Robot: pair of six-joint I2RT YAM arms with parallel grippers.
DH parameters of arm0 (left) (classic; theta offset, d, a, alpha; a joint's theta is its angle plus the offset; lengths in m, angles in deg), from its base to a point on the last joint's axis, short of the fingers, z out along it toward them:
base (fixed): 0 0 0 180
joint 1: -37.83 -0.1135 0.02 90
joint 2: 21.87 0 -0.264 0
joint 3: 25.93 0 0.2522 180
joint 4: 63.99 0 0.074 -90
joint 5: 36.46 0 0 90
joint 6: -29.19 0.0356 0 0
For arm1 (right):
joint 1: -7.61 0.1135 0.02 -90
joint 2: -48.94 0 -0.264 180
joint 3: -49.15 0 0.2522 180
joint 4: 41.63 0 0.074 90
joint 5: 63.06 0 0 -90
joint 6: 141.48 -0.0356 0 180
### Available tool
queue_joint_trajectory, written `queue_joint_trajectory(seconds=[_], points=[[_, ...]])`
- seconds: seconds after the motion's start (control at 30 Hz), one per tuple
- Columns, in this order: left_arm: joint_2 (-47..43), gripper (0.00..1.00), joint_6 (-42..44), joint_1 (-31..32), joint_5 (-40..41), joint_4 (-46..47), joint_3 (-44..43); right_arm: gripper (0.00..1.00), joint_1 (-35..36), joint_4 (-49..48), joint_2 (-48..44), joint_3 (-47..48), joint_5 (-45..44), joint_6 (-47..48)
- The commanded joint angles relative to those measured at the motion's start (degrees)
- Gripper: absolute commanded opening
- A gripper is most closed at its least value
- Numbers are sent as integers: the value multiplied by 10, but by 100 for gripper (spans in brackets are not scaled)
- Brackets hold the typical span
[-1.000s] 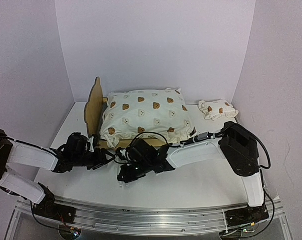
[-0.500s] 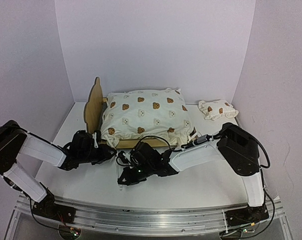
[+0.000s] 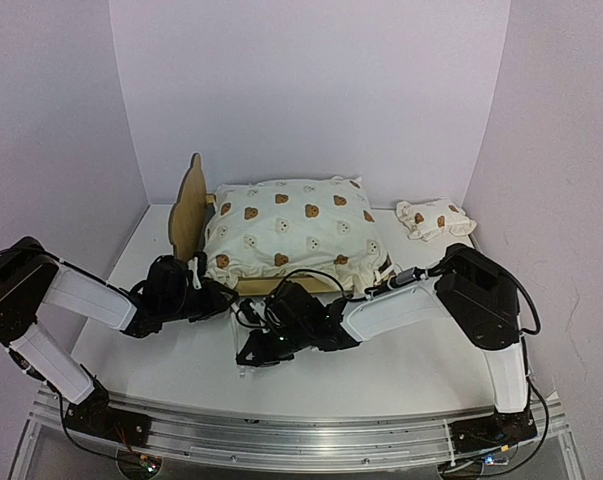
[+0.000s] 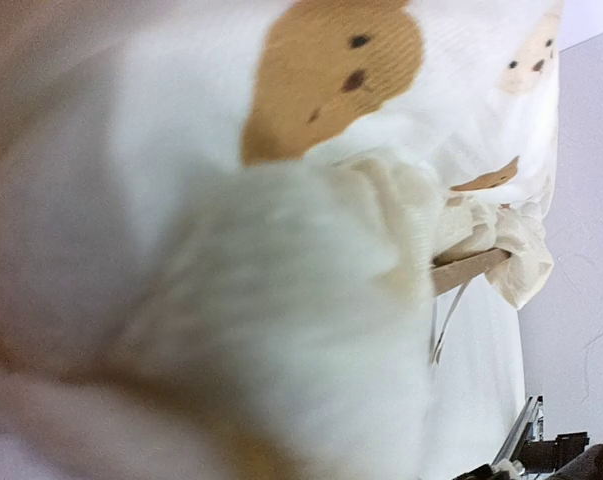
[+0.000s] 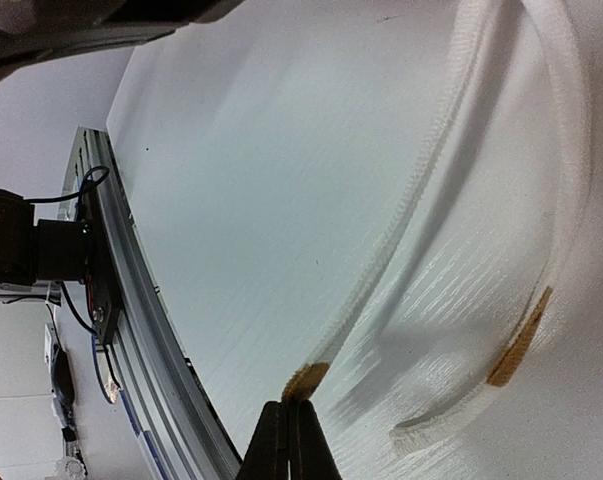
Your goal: Set up the pet bed
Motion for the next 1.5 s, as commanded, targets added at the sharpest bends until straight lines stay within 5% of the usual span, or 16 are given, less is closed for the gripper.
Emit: queue_joint_trajectory(seconds=[0.0,0.07,0.17,0.57,1.47], points=[[5,16,25,2,9,13,-31,0,-2,-18,-33,0,14,-6],[4,4,24,2,12,-7,-30,0,-3,-19,-35,-1,13,-5],[-3,0,21,3,17,-34,-23,0,-10,-18,-41,0,15,-4],[-77,0,81,-4,-8,-222,-45,0,-75,-6,-67,37,-2,13],[-102,0,158,-5,-37,-270,-57,0,-81,-44,175,253,-12,63]])
